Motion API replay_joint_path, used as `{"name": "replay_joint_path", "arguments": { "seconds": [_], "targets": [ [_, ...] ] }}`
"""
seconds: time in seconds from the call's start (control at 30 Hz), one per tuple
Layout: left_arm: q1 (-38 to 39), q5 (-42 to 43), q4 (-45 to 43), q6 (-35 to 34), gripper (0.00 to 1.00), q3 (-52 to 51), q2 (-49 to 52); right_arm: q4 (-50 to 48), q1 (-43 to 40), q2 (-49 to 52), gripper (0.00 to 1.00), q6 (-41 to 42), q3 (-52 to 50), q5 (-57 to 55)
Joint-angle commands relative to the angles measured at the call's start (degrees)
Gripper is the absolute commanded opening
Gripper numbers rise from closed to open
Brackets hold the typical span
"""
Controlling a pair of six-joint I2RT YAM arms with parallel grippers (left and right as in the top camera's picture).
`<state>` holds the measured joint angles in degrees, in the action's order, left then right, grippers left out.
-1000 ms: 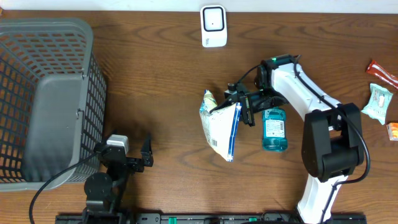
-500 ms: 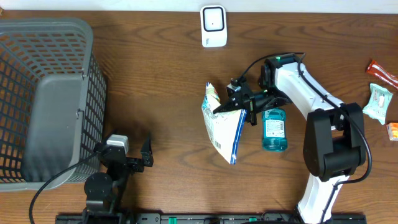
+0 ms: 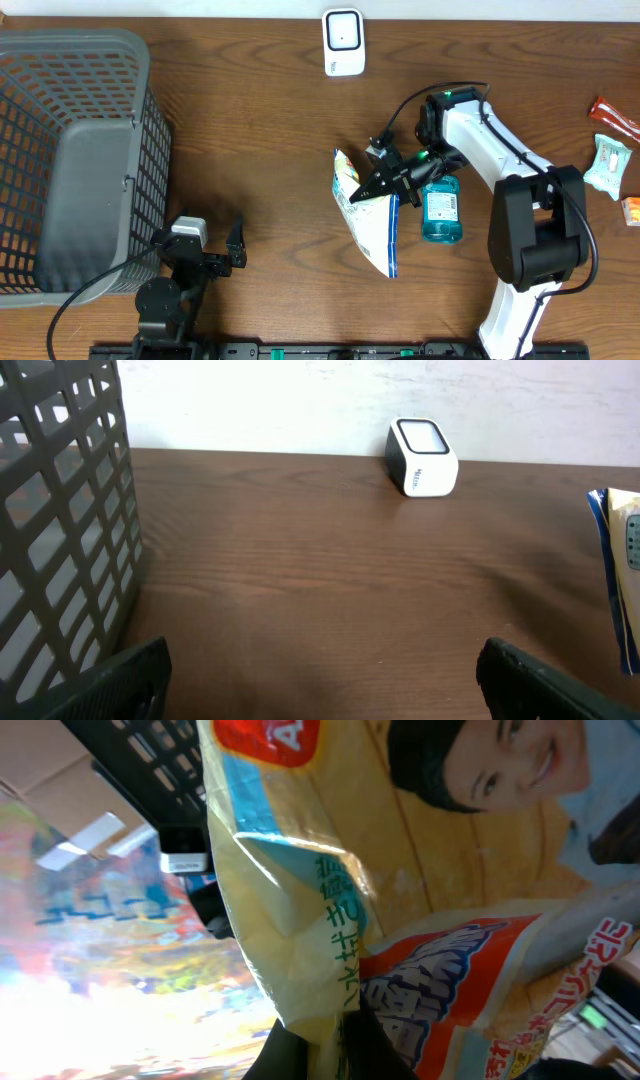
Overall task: Scan the item barcode
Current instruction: 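Lift the yellow bag and swing it toward the scanner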
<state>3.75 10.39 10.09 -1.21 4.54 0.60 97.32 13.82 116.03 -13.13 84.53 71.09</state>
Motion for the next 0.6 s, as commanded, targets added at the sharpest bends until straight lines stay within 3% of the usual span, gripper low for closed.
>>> {"name": "replay_joint_path", "arguments": {
  "seconds": [0.0, 0.2, 0.37, 0.57],
  "targets": [
    [-0.20, 0.72, 1.33, 0.74, 0.98, -0.94, -0.31, 0.22, -0.07, -4.63, 0.01, -1.70, 0.00, -0.17],
    [-0.20, 0.72, 1.36, 0.74, 0.98, -0.94, -0.31, 0.22, 0.15, -11.74, 0.01, 4.59, 0.00, -0.92],
    [-0.20, 0.72, 1.33, 0.74, 0.98, -0.94, -0.31, 0.20, 0.07, -17.09, 0.01, 4.94, 0.00, -0.94],
    [-0.20, 0.72, 1.36, 0.74, 0.98, -0.94, -0.31, -2.10, -0.52, -19.43, 0.02, 4.72, 0.00, -12.28]
  ]
}}
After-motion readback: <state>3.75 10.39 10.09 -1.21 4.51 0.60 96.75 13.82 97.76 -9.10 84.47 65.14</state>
